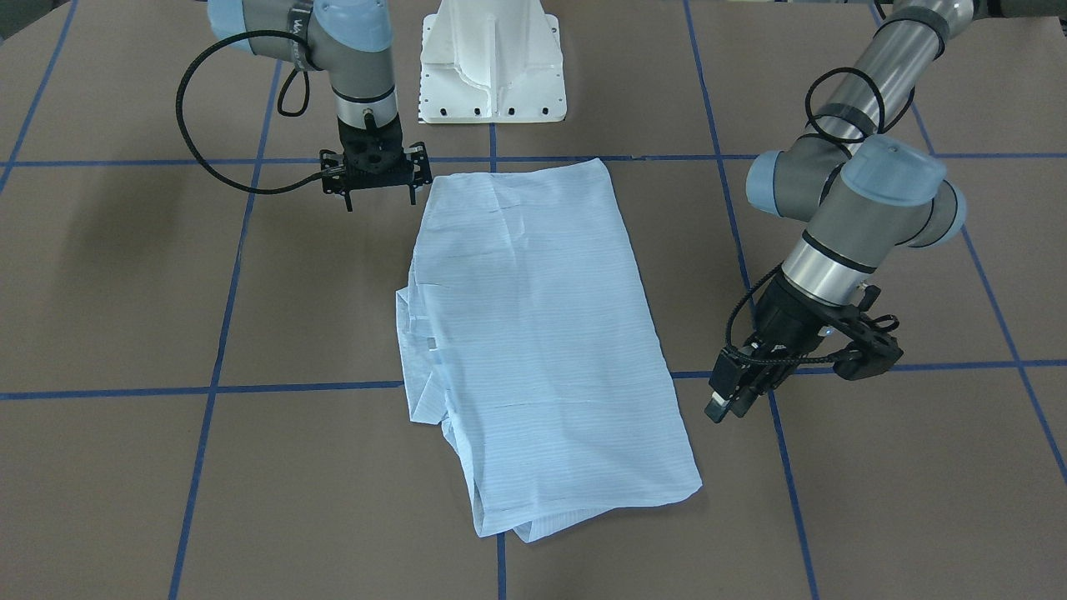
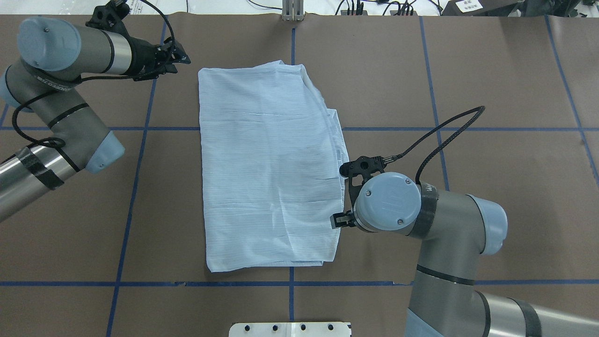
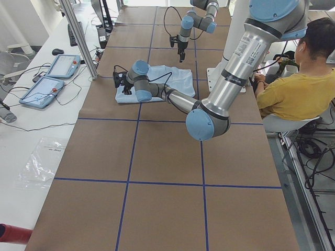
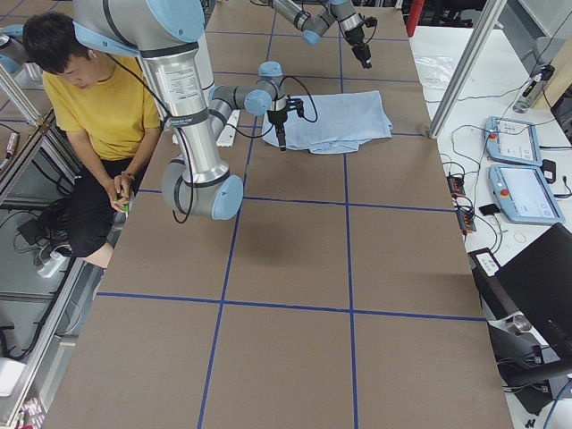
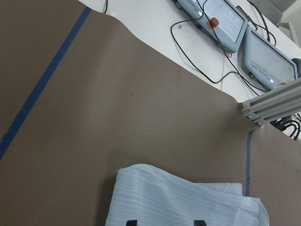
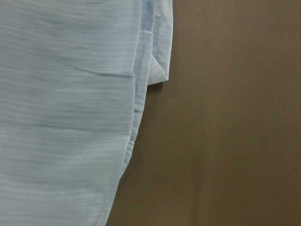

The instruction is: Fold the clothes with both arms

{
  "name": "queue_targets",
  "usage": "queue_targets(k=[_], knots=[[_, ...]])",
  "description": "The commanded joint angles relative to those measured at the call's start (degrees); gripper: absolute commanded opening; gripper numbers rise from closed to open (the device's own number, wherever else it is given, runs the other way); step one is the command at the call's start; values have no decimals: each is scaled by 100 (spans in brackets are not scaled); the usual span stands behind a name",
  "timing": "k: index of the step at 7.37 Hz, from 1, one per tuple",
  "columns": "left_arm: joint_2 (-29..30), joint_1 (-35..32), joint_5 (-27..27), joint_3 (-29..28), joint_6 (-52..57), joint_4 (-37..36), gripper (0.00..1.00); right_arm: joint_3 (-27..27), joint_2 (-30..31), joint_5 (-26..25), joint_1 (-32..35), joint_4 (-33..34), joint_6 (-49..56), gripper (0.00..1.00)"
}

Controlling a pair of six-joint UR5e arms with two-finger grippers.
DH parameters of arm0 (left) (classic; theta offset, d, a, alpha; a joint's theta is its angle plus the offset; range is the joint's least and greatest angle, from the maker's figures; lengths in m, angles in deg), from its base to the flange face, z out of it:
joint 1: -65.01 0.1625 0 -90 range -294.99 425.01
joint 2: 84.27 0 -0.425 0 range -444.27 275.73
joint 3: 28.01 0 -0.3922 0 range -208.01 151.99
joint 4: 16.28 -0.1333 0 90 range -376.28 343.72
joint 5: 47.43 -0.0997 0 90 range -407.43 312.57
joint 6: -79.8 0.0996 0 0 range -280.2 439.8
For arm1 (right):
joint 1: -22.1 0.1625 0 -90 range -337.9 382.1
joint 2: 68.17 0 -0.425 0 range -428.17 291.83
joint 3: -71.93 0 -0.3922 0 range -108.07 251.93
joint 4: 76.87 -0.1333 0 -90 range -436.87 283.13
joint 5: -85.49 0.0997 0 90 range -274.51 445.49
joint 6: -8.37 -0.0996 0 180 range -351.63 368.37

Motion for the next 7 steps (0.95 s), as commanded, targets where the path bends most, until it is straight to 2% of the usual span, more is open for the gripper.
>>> queue_targets(k=[1, 2, 3, 4, 5, 7], knots=[[-10, -6, 0, 59, 0, -28, 51, 436, -429, -25, 7, -27, -222, 100], [-36, -6, 44, 111, 0, -98, 51, 420, -500, -8, -2, -27, -963, 100], [-54, -6, 70, 155, 0, -107, 50, 402, -535, -8, -37, -123, -2388, 100], [-63, -6, 71, 156, 0, -107, 51, 454, -501, -51, -229, -864, -4012, 100], [-63, -6, 71, 156, 9, -107, 50, 463, -387, -78, -370, -1237, -5551, 99], [-80, -15, 62, 165, 9, -107, 50, 481, -387, -751, -703, -1249, -7342, 98]])
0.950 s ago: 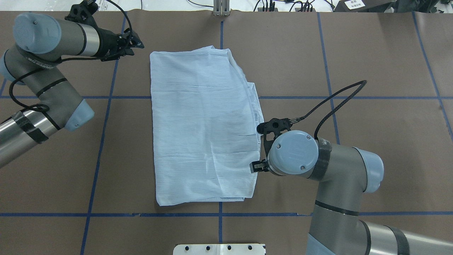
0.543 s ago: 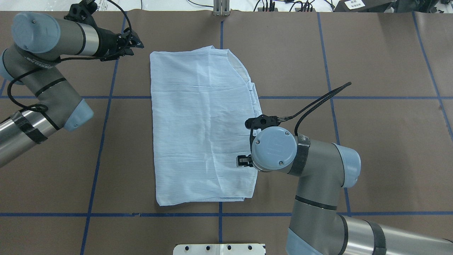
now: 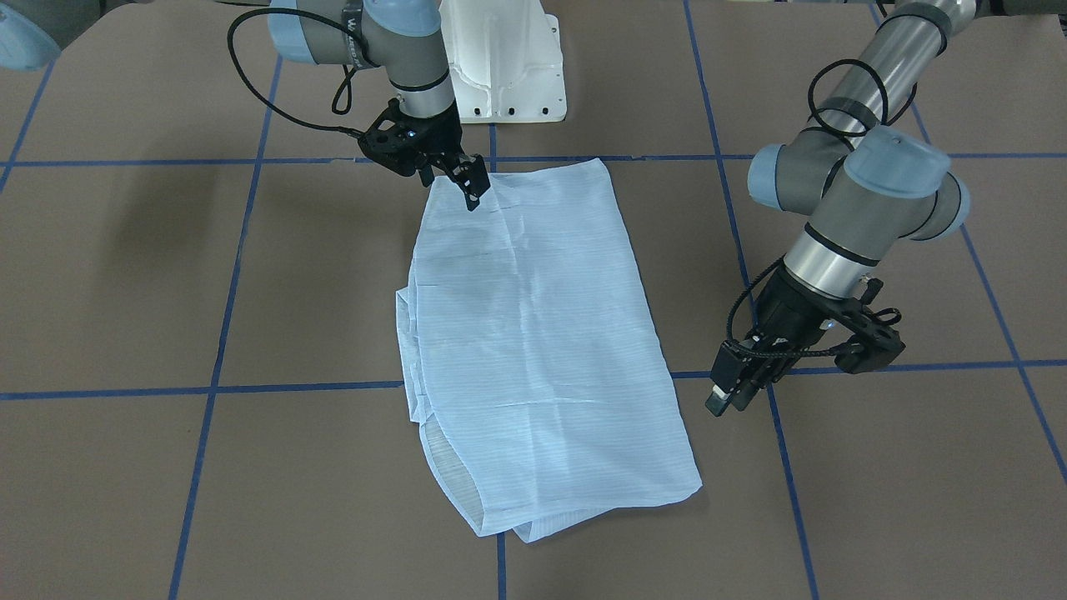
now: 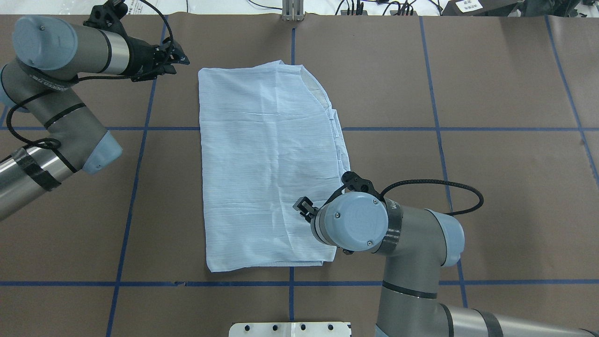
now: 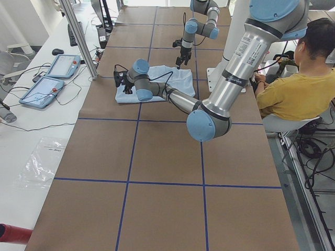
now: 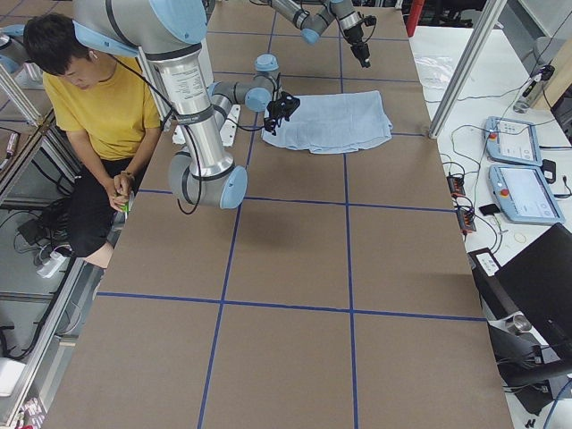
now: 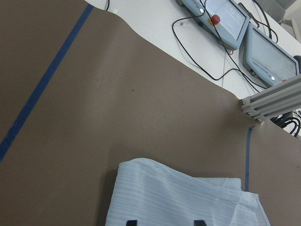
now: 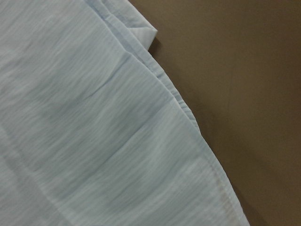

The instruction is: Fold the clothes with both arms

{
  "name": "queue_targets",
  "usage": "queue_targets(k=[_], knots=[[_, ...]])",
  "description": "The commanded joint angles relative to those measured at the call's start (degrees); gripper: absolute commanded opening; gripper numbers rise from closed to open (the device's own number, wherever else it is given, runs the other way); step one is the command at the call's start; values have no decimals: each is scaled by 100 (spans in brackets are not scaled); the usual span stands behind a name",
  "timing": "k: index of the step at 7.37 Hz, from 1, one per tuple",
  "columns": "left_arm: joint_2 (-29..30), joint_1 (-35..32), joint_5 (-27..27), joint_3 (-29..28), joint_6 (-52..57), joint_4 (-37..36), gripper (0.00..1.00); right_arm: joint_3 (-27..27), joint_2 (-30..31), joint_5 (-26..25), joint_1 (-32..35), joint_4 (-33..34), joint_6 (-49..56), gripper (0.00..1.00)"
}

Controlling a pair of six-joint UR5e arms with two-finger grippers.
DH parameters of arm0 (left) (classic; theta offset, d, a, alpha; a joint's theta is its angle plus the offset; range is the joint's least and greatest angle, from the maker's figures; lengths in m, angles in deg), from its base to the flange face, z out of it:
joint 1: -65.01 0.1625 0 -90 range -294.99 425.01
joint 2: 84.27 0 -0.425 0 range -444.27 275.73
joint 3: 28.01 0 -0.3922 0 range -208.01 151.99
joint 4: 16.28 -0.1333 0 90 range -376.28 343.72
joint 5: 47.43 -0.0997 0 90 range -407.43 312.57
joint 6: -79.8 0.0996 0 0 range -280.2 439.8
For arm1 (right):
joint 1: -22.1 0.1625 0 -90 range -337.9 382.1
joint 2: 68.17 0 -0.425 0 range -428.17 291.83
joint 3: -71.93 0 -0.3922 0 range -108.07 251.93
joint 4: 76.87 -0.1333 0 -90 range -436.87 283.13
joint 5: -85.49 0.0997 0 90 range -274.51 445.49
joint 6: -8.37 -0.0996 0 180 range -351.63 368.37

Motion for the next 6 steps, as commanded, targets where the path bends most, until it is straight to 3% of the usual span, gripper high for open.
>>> queue_targets(k=[1, 6], knots=[[-65, 6, -24, 42, 1, -1, 50, 41, 87, -703, -438, -68, -1528, 97], [-75, 6, -50, 51, 1, 0, 50, 270, 87, -688, -572, 28, -1487, 95]])
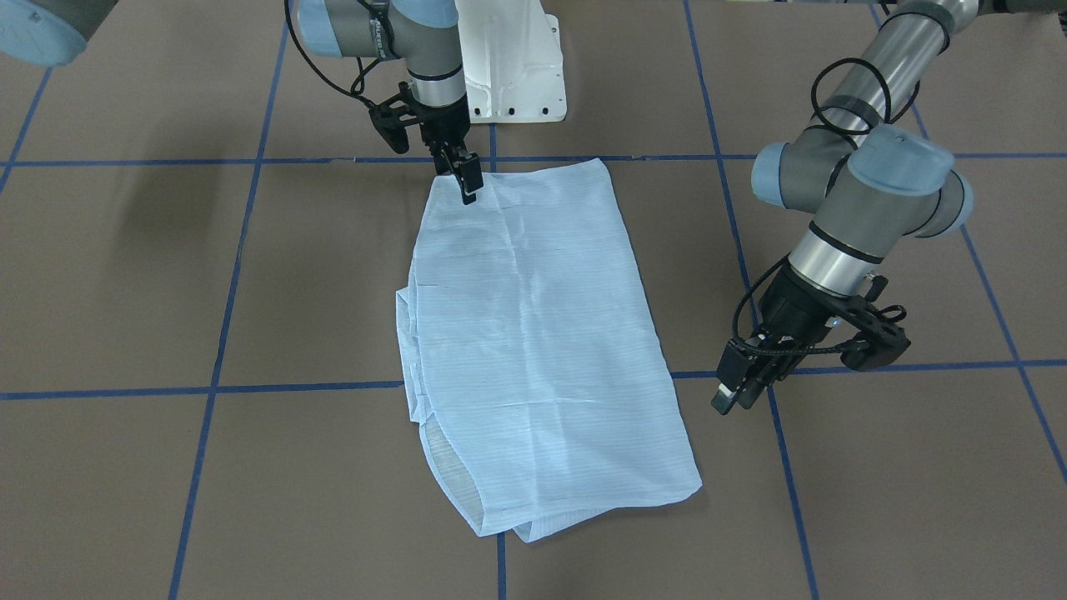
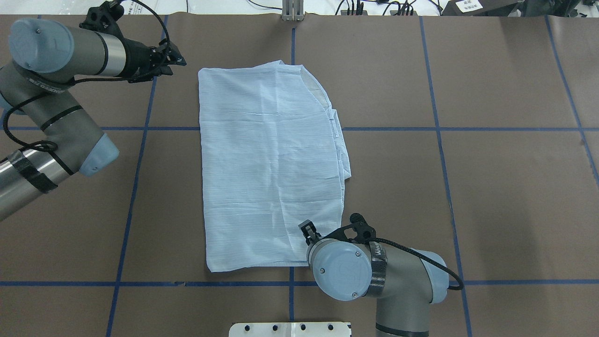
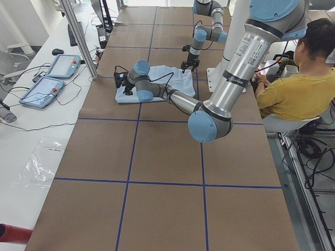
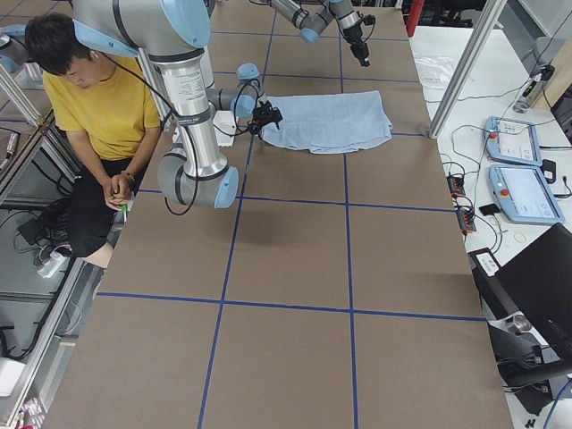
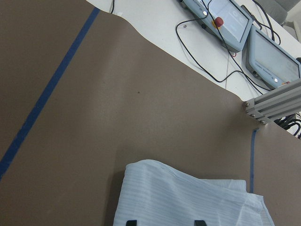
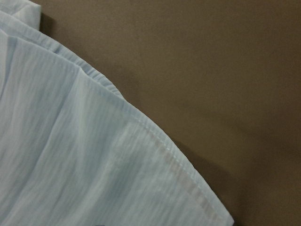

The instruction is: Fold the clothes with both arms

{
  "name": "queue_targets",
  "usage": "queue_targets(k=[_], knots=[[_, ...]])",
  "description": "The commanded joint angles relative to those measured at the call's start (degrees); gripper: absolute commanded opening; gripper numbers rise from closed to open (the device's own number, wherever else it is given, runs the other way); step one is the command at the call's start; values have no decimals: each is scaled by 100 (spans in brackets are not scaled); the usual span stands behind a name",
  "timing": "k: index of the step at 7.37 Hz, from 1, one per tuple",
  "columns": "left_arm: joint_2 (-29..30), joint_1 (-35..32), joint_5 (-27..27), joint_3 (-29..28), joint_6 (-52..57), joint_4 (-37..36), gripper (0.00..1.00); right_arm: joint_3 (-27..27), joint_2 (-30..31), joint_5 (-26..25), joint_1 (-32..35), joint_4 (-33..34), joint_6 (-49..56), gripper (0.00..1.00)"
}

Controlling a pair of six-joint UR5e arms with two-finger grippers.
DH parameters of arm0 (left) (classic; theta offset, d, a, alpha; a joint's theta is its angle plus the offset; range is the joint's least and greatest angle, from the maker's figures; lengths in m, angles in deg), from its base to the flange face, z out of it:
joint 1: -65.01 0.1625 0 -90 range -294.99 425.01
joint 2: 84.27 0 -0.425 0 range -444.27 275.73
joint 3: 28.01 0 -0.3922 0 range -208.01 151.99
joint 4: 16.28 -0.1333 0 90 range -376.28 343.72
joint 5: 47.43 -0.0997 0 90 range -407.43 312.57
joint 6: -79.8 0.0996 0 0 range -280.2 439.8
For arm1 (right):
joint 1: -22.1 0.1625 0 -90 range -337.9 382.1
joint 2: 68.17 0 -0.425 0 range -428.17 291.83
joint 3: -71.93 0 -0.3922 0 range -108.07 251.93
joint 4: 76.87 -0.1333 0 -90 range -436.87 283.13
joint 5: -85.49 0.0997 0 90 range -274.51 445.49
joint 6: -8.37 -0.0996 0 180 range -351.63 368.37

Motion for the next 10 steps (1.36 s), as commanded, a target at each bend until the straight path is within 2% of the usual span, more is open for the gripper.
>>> queue_targets(k=[1, 2, 3, 4, 5, 6, 9, 10], knots=[[7, -3, -1, 0, 3, -4, 50, 45, 10, 26, 20, 40, 72, 95], [7, -3, -1, 9, 3, -4, 51, 45, -25, 43, 20, 93, 72, 80], [7, -3, -1, 9, 3, -4, 51, 45, -8, 87, 20, 102, 72, 53], [7, -20, -1, 9, 3, -4, 50, 45, -16, 87, 20, 93, 90, 42], [7, -21, -1, 9, 3, -4, 50, 45, -69, 114, 20, 85, 90, 17], [-2, -21, 7, 18, -6, -4, 50, 45, -61, 122, 20, 50, 81, 0], [-72, -47, 7, 183, -58, -13, 50, 45, -130, 254, 291, -47, 63, 0], [-594, -3, 16, 725, -398, -4, 51, 19, -157, 533, 379, -74, 63, 0]])
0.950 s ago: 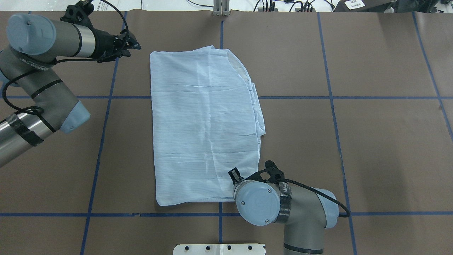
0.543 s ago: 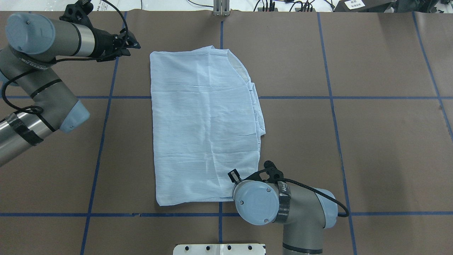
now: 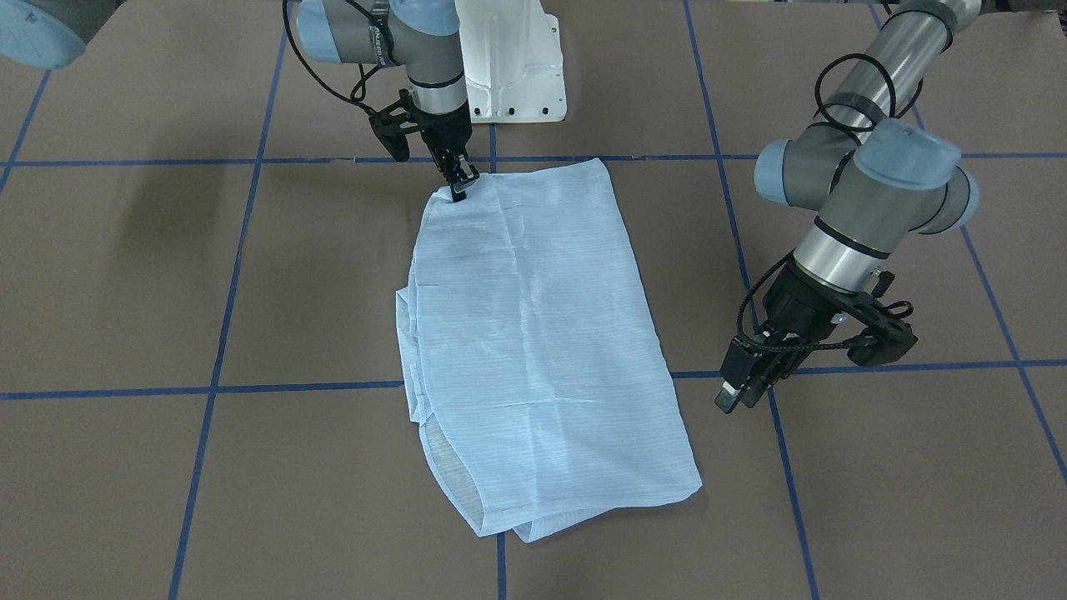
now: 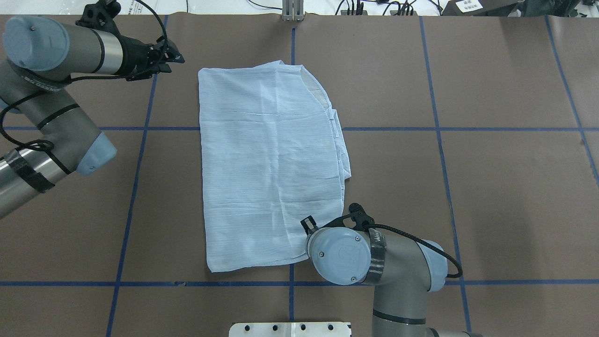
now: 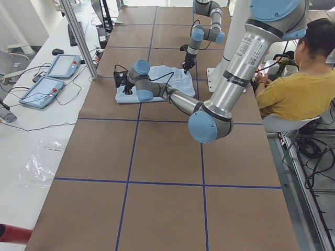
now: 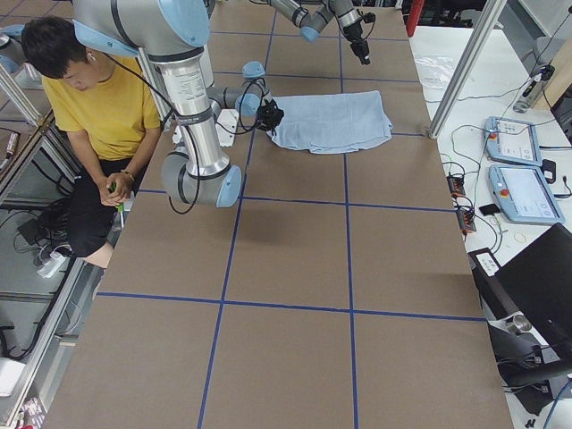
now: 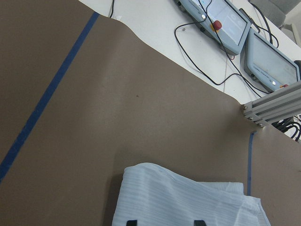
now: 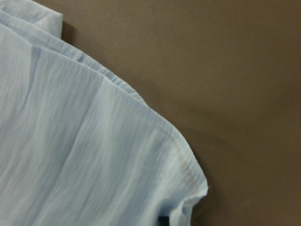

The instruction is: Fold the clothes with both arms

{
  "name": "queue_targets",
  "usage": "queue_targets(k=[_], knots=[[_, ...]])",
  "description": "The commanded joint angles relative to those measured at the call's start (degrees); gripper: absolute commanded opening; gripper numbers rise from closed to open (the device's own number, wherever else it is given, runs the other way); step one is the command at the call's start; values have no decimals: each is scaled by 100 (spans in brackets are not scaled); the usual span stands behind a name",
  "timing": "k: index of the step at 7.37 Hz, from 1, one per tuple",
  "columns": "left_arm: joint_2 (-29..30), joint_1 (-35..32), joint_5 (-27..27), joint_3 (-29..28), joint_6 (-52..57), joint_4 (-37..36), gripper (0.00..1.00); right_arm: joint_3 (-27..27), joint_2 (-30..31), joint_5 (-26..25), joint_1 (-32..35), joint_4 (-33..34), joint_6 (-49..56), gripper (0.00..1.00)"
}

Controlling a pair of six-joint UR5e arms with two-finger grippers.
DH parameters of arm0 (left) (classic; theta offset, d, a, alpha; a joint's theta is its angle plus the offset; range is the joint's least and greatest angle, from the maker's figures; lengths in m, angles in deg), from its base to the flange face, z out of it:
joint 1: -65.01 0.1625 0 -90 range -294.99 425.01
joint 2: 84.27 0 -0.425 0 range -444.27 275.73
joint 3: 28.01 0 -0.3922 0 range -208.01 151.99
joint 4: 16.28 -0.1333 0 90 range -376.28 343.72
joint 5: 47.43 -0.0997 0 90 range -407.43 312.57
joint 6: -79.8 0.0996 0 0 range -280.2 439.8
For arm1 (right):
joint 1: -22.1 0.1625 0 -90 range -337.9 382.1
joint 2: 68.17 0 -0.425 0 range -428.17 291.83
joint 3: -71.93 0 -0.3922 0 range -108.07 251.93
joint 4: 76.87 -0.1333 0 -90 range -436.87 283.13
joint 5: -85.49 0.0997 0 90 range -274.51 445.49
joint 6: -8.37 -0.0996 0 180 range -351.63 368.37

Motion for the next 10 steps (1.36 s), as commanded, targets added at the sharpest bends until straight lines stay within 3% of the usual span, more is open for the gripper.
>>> queue_targets(k=[1, 3, 5, 7, 10], knots=[[-797, 202, 15, 1034, -1007, -5, 51, -46, -38, 318, 135, -38, -11, 0], [-1702, 1630, -622, 2238, -2467, -127, 51, -55, -11, 319, 135, -38, 6, 0], [-2040, 2869, -1326, 3032, -3435, -1142, 50, -55, -29, 336, 135, -29, 24, 0], [-2006, 4206, -2204, 3184, -4735, -1944, 50, -64, 15, 336, 135, -29, 24, 0], [-1900, 4449, -2243, 3123, -4943, -2167, 51, -160, 32, 319, 135, -20, 24, 0]])
